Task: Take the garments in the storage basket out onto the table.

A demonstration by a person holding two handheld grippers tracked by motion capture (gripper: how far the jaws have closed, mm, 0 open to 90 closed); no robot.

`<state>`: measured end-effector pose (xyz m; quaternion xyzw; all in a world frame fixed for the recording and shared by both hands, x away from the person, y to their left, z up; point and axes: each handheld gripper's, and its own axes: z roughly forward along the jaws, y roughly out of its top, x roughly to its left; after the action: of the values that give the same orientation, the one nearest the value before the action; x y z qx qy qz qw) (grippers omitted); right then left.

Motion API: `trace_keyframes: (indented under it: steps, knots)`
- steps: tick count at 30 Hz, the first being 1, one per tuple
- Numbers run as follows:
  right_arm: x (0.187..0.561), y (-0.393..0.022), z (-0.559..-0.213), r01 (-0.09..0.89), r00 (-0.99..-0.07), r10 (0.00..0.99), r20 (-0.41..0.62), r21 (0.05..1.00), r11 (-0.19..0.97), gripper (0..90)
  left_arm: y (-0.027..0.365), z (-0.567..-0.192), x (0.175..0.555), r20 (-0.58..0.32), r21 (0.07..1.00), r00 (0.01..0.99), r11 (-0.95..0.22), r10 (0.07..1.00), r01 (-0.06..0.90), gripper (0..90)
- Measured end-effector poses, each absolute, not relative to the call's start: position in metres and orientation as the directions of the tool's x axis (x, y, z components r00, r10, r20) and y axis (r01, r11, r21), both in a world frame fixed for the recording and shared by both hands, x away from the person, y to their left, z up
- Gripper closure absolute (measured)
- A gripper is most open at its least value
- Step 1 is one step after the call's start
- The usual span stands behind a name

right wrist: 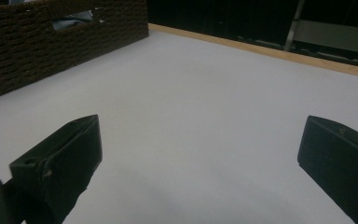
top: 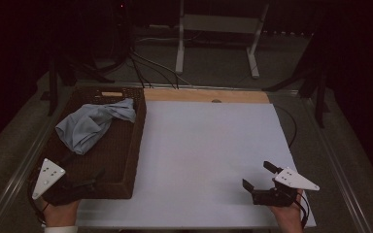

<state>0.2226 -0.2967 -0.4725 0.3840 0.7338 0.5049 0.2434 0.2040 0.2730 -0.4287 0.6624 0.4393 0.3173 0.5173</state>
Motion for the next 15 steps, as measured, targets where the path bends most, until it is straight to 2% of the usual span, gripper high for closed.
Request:
trace_keyframes:
  steps: [15]
  knots:
    - [0.222, -0.294, -0.474, 0.32, -0.589, 0.807, 0.028, 0.926, 0.201, 0.0, 0.282, -0.402, 0.223, 0.001, 0.966, 0.44, -0.114, 0.898, 0.231, 0.8]
